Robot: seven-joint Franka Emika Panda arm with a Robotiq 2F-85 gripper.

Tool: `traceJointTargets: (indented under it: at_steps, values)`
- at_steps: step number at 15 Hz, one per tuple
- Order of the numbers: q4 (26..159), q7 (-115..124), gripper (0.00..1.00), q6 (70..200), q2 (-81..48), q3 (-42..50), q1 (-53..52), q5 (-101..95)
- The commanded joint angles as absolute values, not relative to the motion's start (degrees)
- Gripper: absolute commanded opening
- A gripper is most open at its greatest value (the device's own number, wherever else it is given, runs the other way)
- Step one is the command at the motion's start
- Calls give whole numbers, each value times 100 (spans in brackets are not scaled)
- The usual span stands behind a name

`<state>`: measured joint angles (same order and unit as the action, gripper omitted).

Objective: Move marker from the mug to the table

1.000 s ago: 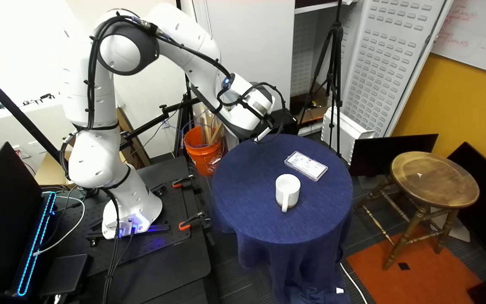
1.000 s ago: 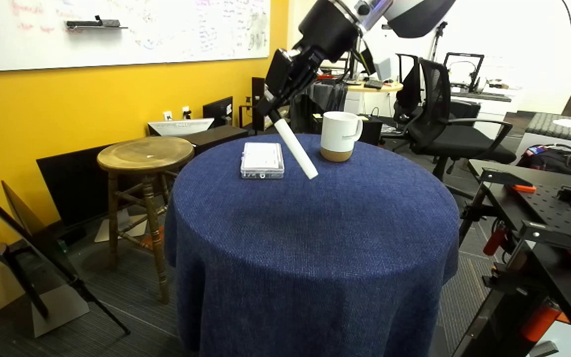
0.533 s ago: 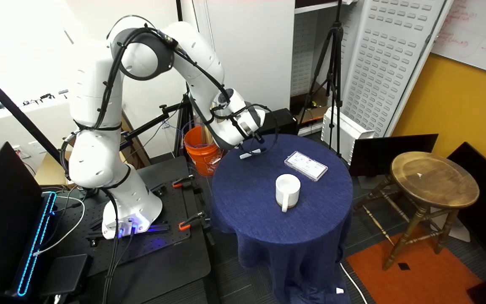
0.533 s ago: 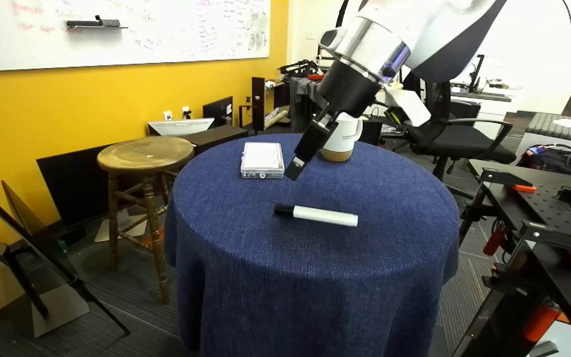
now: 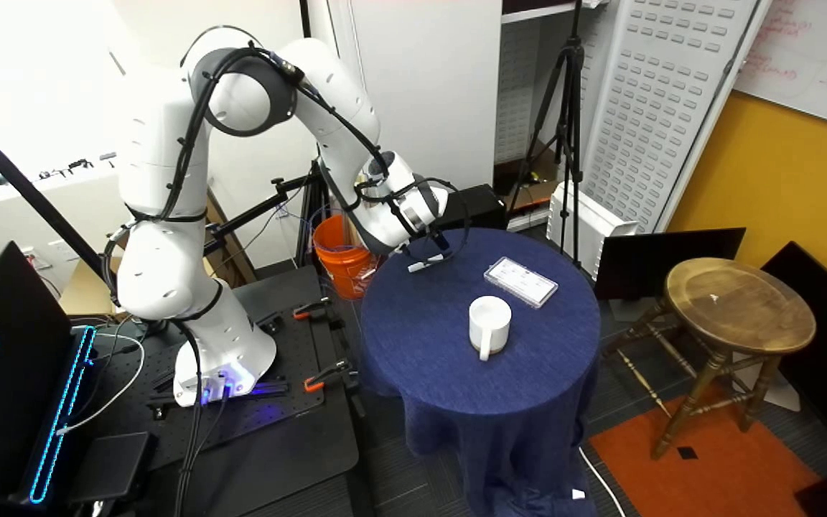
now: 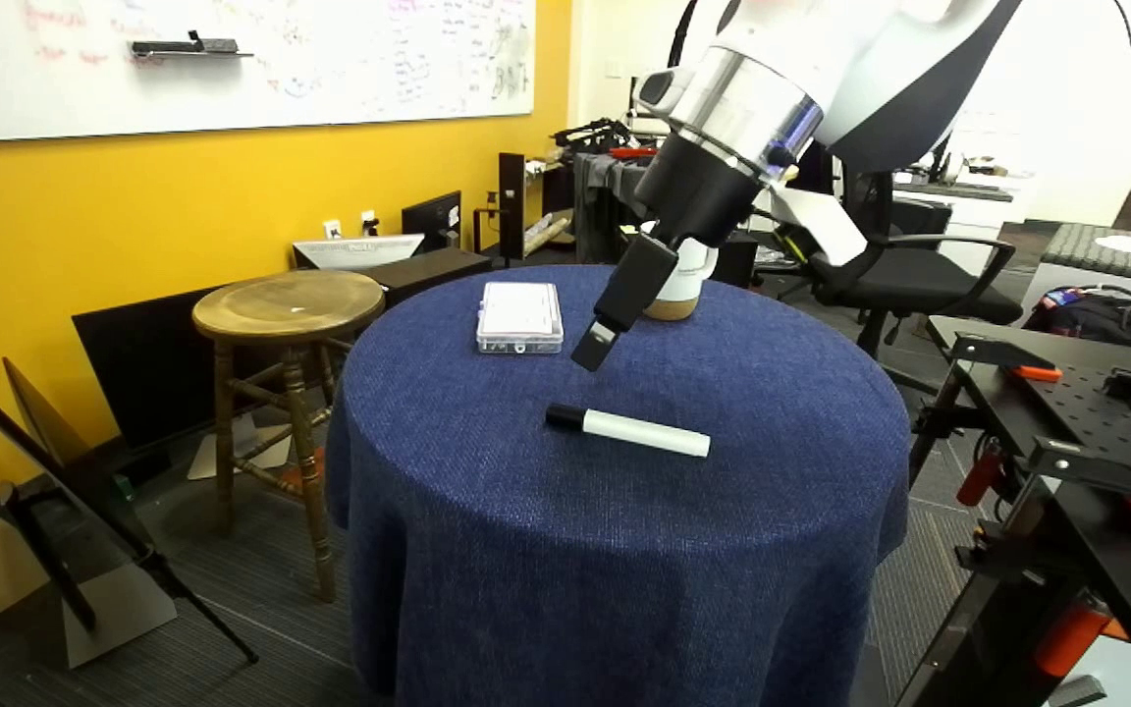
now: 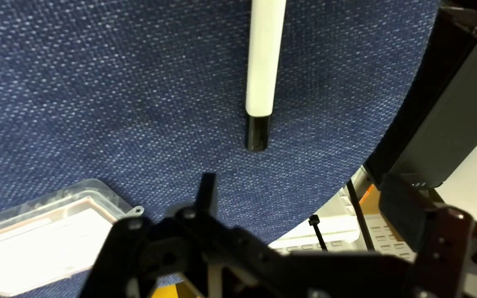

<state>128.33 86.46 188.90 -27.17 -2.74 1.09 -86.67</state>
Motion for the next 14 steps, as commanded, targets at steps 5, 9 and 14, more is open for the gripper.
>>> traceJointTargets:
  at_steps: [5,9,14]
  values:
    - [13403,7068,100,17632,-2029,-1197,694,-6321]
    - [13164,7366,100,17992,-2385,-750,298,-6629]
    - [13164,7366,100,17993,-2423,-735,298,-6631]
